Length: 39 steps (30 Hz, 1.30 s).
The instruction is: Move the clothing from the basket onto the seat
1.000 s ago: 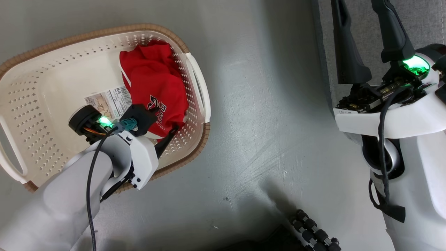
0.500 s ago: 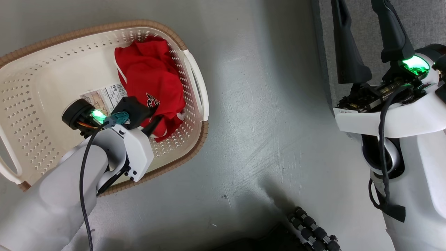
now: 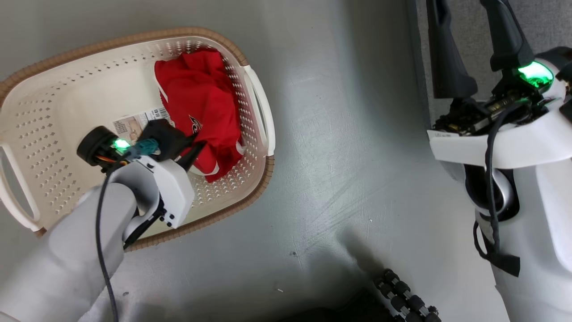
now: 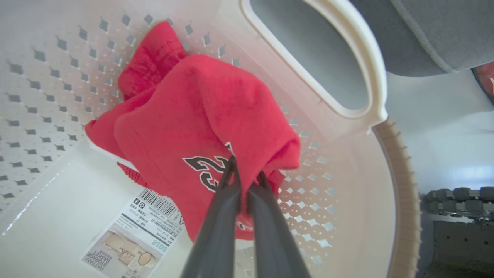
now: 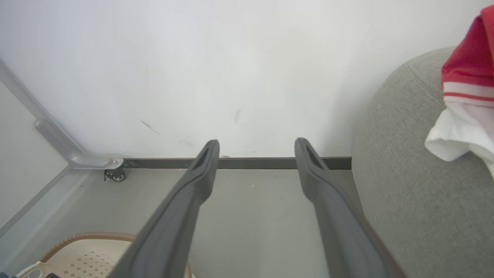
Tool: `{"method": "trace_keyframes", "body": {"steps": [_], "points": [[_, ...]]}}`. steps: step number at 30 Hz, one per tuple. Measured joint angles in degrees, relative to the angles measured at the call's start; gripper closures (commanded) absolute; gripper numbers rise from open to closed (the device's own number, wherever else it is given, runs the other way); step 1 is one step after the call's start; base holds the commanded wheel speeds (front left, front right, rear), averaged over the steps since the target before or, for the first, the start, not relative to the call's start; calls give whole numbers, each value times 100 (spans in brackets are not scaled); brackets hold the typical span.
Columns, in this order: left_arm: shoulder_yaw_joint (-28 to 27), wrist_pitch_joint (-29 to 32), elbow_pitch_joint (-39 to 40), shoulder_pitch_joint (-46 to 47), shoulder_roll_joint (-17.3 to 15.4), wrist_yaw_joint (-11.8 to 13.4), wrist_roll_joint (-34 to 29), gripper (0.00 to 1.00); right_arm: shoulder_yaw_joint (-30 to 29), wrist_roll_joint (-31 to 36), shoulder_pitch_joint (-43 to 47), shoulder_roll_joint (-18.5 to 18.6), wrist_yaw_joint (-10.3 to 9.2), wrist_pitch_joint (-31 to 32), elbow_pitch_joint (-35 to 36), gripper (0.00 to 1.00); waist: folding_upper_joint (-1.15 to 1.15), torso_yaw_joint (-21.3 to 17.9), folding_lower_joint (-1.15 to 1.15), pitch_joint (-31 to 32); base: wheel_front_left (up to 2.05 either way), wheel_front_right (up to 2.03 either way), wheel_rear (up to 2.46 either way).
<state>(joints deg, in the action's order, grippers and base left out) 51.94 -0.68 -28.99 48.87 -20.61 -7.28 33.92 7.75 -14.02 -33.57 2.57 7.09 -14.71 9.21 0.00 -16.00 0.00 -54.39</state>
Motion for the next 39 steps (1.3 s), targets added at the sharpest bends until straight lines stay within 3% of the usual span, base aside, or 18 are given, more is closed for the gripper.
{"method": "trace_keyframes", "body": {"steps": [11, 28, 39], "points": [[-318, -321, -188, -2, -67, 0, 365, 100, 36, 272, -216, 11, 0, -1, -86, 0, 0, 198, 0, 152, 0, 0, 0], [-645, -1123, -301, -469, 89, 0, 1022, 100, -49, 665, -315, 46, 0, -1, -414, 0, 0, 687, 0, 700, 0, 0, 0], [-887, -1312, -118, -665, 225, -1, 1408, 100, -145, 812, -289, 69, 0, -1, -614, 0, 0, 1025, 0, 1214, 0, 0, 0]]}}
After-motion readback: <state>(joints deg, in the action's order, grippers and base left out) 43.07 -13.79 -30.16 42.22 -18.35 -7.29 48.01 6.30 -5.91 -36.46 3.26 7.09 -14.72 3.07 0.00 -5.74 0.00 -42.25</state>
